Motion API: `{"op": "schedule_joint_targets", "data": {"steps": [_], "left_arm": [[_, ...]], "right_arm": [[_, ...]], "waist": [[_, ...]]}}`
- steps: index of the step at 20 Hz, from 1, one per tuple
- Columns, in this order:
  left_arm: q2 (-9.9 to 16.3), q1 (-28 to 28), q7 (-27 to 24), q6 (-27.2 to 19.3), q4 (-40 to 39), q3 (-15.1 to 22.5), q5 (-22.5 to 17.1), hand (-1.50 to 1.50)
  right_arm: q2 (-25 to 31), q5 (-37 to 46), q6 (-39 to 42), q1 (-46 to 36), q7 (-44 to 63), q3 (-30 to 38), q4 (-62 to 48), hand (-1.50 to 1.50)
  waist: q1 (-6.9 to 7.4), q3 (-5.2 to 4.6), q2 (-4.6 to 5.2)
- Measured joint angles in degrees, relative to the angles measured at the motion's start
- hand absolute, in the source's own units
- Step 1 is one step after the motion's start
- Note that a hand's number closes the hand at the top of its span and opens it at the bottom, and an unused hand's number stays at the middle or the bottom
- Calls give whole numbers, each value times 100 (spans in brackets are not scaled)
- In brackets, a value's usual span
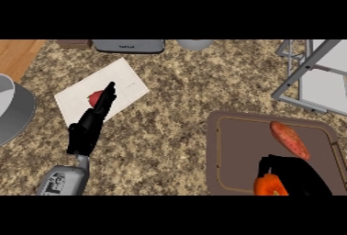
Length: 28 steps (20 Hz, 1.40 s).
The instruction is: Pick the squash from the tray and place it in the tiered shelf
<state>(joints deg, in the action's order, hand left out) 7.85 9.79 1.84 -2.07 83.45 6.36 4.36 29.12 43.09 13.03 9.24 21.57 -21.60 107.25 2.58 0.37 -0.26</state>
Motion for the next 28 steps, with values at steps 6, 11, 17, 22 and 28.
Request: {"op": "schedule_joint_targets", "data": {"steps": [6,11,17,22,28], "left_arm": [[-42,38,7,9,-27,20,-13,0],[-38,8,-19,-69,-47,-64,-16,0],[29,-39,9,-115,1,-171,-29,0],[41,-72,-8,-148,-7,-219,-29,0],[49,-89,-49,-88,-1,-196,-41,0]], "right_arm": [[1175,-371,457,-51,-2270,-374,334,150],[1812,-1264,590,114,-4047,-36,383,150],[2419,-2646,915,174,-5916,1010,-3,150],[3034,-3796,963,145,-6757,2134,-791,150],[3779,-5059,1070,-62,-7142,3323,-2047,150]], "waist": [[-25,32,-3],[-249,41,23],[-430,34,16],[-501,16,23],[-387,1,42]]}}
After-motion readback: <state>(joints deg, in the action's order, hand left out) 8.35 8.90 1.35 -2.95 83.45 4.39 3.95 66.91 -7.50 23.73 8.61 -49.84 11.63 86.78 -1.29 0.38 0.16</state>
